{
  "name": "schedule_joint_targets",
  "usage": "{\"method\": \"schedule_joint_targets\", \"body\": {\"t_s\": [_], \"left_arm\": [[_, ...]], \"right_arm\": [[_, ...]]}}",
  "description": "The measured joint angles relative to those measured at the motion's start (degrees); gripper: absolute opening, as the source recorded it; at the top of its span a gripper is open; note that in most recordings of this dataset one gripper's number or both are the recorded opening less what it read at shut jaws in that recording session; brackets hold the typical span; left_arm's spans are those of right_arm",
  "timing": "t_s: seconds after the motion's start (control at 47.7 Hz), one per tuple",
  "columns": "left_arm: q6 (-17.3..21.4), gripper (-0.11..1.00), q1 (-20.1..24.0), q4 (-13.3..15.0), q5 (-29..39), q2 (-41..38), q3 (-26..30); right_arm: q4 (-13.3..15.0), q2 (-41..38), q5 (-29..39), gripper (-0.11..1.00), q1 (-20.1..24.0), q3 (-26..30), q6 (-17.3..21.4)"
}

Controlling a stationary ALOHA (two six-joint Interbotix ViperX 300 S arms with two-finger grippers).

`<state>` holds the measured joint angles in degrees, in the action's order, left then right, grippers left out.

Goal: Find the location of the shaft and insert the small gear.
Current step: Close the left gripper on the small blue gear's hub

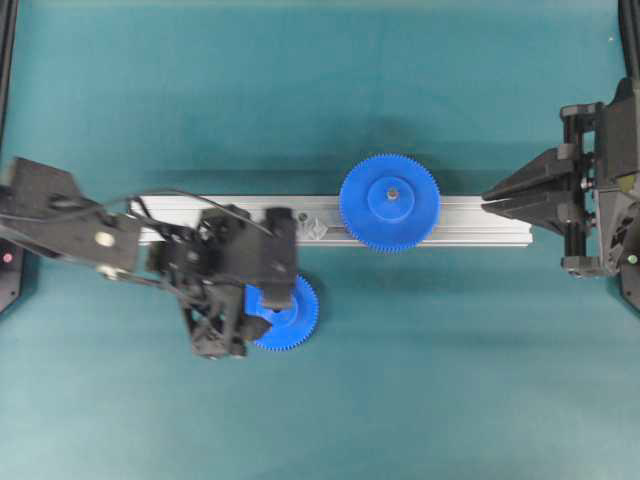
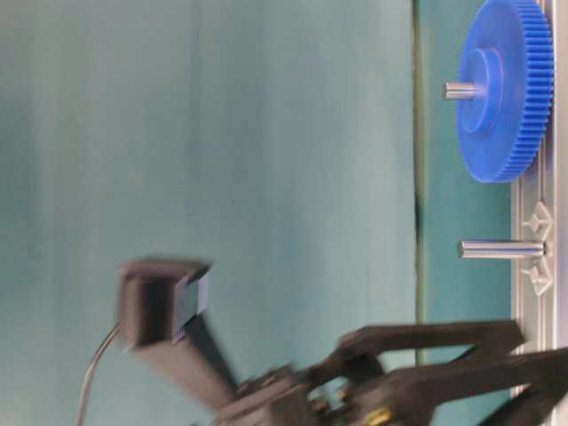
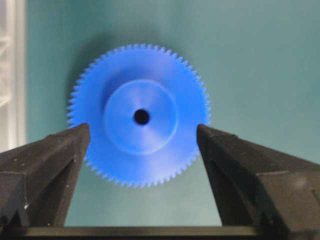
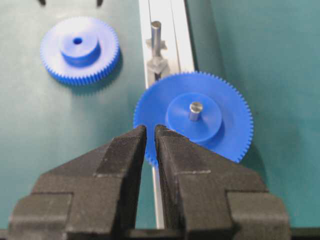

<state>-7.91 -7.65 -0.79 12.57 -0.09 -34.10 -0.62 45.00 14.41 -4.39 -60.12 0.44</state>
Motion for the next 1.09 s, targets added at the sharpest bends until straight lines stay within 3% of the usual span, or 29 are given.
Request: {"method": "schedule_joint_targets", "body": {"t_s": [0.357, 1.091], "left_arm": [[0.26, 0.92, -0.26, -0.09, 3.87, -6.42, 3.43], [0.53, 0.92, 1.23, -0.09, 4.13, -7.82, 3.69]], "right_arm": [[-0.26, 3.25, 0.09, 0.21, 0.0, -1.58, 0.26], [-0.26, 7.56, 0.18, 0.21, 0.09, -4.31, 2.46]]}}
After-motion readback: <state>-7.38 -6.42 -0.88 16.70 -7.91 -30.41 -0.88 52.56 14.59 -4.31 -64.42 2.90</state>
